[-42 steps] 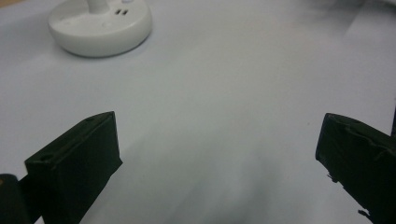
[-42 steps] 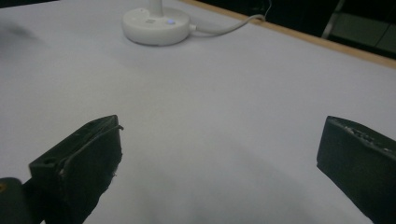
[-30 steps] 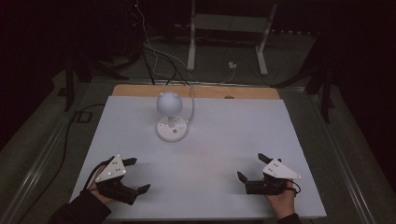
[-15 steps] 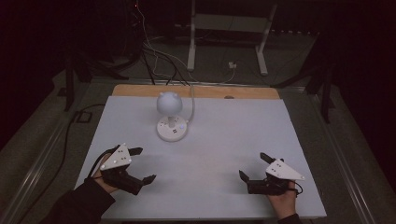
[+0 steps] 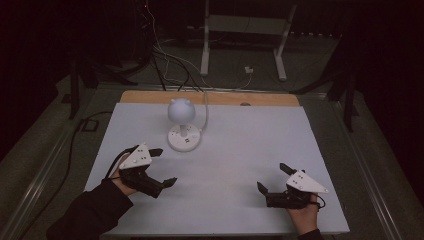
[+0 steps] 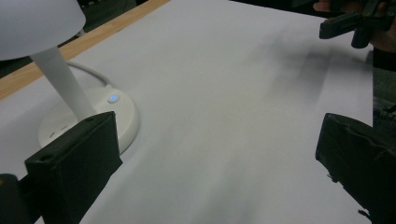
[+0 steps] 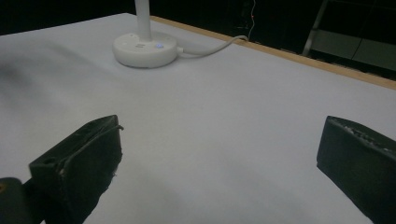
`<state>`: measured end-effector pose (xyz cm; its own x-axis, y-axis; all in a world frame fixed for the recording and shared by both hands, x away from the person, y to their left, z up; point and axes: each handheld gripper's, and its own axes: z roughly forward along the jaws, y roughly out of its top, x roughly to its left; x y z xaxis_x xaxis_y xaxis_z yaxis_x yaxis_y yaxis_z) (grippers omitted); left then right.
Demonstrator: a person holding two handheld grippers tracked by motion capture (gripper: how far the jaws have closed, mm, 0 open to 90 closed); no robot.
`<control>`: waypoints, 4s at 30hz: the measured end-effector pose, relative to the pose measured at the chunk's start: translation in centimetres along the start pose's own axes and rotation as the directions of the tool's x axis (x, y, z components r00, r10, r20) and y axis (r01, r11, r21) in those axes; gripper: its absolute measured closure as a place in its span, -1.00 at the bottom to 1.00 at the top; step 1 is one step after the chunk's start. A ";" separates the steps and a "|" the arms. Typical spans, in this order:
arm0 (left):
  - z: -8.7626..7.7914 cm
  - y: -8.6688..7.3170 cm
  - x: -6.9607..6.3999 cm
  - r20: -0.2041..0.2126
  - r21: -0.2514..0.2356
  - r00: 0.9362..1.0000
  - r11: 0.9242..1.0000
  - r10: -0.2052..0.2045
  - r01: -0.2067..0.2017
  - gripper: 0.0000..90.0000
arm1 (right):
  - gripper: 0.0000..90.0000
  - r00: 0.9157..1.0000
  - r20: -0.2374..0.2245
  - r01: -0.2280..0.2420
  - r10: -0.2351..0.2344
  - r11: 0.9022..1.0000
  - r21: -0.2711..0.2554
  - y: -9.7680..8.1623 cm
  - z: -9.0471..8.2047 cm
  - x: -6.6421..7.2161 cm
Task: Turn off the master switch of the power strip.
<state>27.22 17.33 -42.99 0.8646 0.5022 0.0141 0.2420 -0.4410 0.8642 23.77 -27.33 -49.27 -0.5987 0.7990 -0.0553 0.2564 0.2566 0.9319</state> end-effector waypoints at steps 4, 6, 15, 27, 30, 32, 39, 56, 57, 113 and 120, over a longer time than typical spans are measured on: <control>0.6 0.6 0.2 -0.004 0.004 1.000 1.000 0.000 0.000 -0.99 | -1.00 1.000 -0.005 0.000 0.000 1.000 0.003 0.0 0.0 0.0; 1.0 0.9 0.2 -0.008 0.002 1.000 1.000 0.007 -0.007 -0.99 | -1.00 1.000 -0.006 0.001 -0.001 1.000 0.002 0.0 0.0 0.0; 2.6 2.4 0.1 0.002 -0.008 1.000 1.000 0.017 -0.017 -0.99 | -1.00 1.000 -0.008 -0.010 0.010 1.000 -0.004 0.0 -0.1 -0.1; 4.8 3.3 0.4 -0.042 -0.014 0.999 1.000 0.002 -0.002 -0.99 | -1.00 1.000 -0.019 -0.019 0.019 1.000 -0.011 0.0 -0.1 -0.2; 5.5 3.5 0.4 -0.050 -0.022 0.999 1.000 -0.001 0.000 -0.99 | -1.00 1.000 -0.017 -0.018 0.018 1.000 -0.011 0.0 -0.1 -0.2; 6.0 3.6 0.5 -0.056 -0.026 0.998 1.000 -0.010 0.008 -0.98 | -1.00 1.000 -0.017 -0.020 0.020 1.000 -0.012 0.0 -0.1 -0.2; 7.8 3.8 0.6 -0.072 -0.053 0.997 0.998 -0.042 0.038 -0.98 | -1.00 0.999 -0.019 -0.026 0.025 1.000 -0.013 0.0 -0.1 -0.3; 11.9 2.9 0.4 -0.249 -0.059 0.962 0.993 -0.113 0.101 -0.98 | -1.00 0.999 -0.028 -0.035 0.034 0.999 -0.015 0.0 -0.2 -0.3; 12.1 2.9 0.4 -0.272 -0.060 0.954 0.992 -0.124 0.112 -0.98 | -1.00 0.999 -0.028 -0.034 0.034 0.999 -0.014 0.0 -0.2 -0.3; 18.5 1.6 3.3 -0.584 0.158 0.809 0.987 0.065 0.035 1.00 | -1.00 0.998 -0.046 -0.049 0.048 0.999 -0.022 0.0 -0.4 -0.6; 19.0 1.5 3.6 -0.602 0.189 0.796 0.980 0.067 0.060 1.00 | -1.00 0.998 -0.045 -0.047 0.046 0.999 -0.021 0.0 -0.4 -0.6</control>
<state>39.12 4.35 -51.23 0.4392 0.8177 0.3722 0.3722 -0.5426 0.7530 23.83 -27.99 -49.08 -0.6200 0.7846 0.0039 0.2682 0.2072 0.9408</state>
